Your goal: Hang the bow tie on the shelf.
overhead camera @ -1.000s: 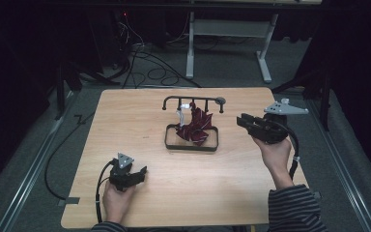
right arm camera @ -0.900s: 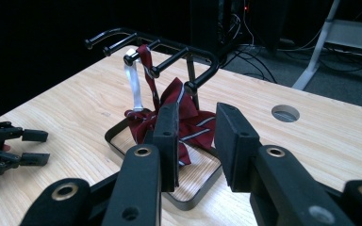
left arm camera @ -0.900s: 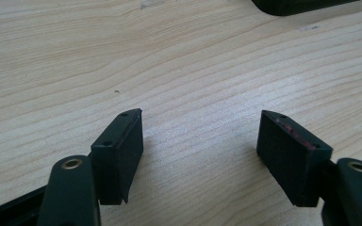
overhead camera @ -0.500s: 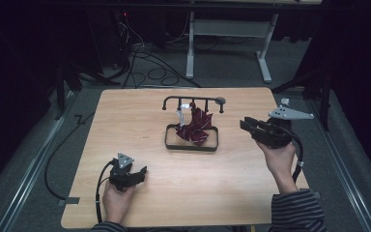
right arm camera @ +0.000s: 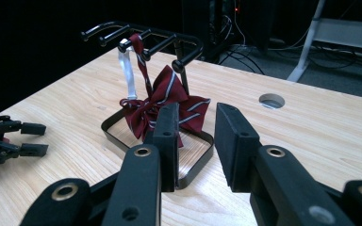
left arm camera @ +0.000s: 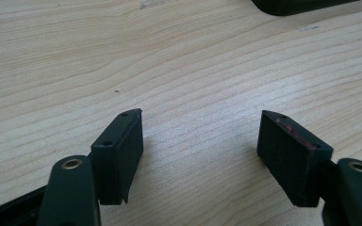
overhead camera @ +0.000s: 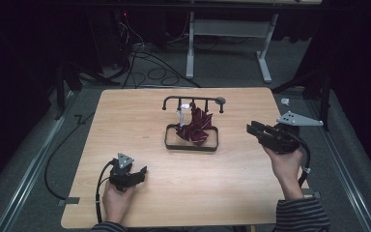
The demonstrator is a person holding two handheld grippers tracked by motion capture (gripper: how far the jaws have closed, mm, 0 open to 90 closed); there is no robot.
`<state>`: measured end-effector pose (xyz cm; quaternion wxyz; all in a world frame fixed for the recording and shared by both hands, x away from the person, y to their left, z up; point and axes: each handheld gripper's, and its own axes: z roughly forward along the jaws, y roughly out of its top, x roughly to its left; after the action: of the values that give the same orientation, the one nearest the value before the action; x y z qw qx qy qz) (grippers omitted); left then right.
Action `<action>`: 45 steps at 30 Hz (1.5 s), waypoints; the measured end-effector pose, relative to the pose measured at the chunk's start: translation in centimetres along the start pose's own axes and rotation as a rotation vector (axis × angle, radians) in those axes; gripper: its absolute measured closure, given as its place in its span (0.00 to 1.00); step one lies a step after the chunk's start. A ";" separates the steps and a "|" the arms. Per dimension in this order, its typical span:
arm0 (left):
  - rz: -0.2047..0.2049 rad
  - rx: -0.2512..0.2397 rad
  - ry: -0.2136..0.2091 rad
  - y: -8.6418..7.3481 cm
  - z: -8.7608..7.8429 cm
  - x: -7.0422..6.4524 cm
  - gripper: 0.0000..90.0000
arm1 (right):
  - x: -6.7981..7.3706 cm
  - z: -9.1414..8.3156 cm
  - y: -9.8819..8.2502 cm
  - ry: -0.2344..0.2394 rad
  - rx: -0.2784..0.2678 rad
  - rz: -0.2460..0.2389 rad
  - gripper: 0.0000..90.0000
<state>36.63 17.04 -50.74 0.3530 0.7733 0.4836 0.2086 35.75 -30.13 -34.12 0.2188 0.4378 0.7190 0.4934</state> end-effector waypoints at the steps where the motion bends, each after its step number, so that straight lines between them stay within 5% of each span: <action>1: 0.000 0.000 0.000 0.0 0.0 0.0 0.36 | -0.1 -0.1 -0.1 -0.004 -0.001 0.002 0.80; 18: 0.001 0.000 0.000 0.0 0.0 0.0 0.36 | -0.7 -1.6 -1.7 -0.030 -0.015 0.038 0.80; 45: 0.001 0.000 0.000 0.0 0.0 0.0 0.36 | -1.3 -1.7 -5.0 -0.035 0.010 0.096 0.80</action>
<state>36.63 17.03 -50.75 0.3529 0.7735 0.4833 0.2088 33.03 -32.77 -38.07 0.2050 0.4815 0.6958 0.4919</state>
